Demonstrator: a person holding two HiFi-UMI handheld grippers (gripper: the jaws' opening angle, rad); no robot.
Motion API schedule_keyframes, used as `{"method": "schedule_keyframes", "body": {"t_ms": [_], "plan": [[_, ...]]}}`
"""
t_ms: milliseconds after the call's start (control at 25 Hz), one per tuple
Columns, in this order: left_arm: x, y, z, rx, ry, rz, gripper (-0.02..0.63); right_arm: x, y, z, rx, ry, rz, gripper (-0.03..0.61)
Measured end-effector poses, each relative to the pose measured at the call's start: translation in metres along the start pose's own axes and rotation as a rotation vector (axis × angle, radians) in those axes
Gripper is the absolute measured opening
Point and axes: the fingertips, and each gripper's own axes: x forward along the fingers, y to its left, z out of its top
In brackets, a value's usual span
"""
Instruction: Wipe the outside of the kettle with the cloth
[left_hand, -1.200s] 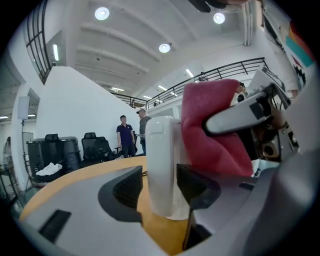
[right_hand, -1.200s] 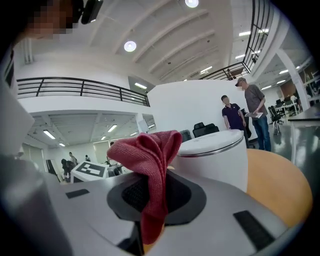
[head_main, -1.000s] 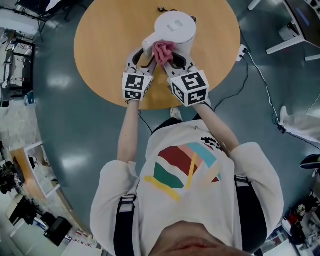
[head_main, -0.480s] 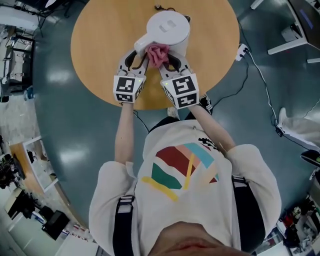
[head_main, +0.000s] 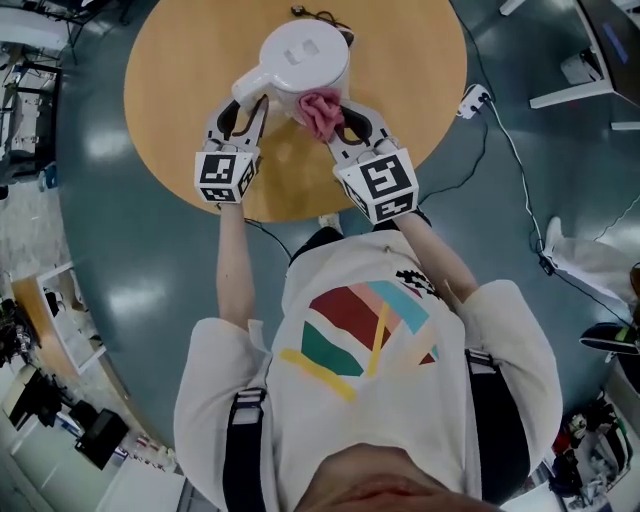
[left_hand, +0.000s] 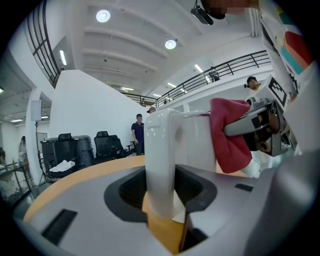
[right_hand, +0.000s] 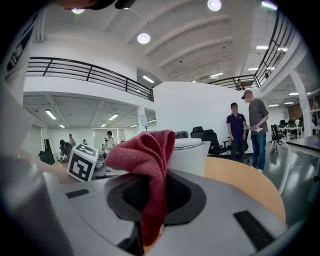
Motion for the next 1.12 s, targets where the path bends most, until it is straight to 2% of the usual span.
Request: {"method": "schedule_keyframes", "body": {"t_ms": [160, 400, 560, 760, 960, 1120], "plan": [[0.013, 0.012, 0.001, -0.018, 0.003, 0.053, 0.192, -0.003, -0.03, 0.004, -0.005, -0.016, 0.018, 0.048], [0.041, 0.017, -0.011, -0.055, 0.034, 0.11, 0.191, 0.003, -0.086, -0.014, 0.024, 0.0, 0.066, 0.048], [0.057, 0.023, -0.014, -0.037, 0.065, 0.14, 0.161, 0.017, -0.108, -0.014, 0.04, -0.007, 0.117, 0.048], [0.075, 0.03, -0.018, -0.02, 0.092, 0.174, 0.153, 0.039, -0.15, -0.029, 0.079, 0.022, 0.155, 0.048], [0.062, 0.049, -0.015, -0.006, 0.116, 0.197, 0.147, 0.061, -0.14, -0.027, 0.045, 0.027, 0.21, 0.048], [0.073, 0.061, -0.019, 0.005, 0.124, 0.215, 0.143, 0.079, -0.146, -0.03, 0.041, 0.012, 0.223, 0.048]]}}
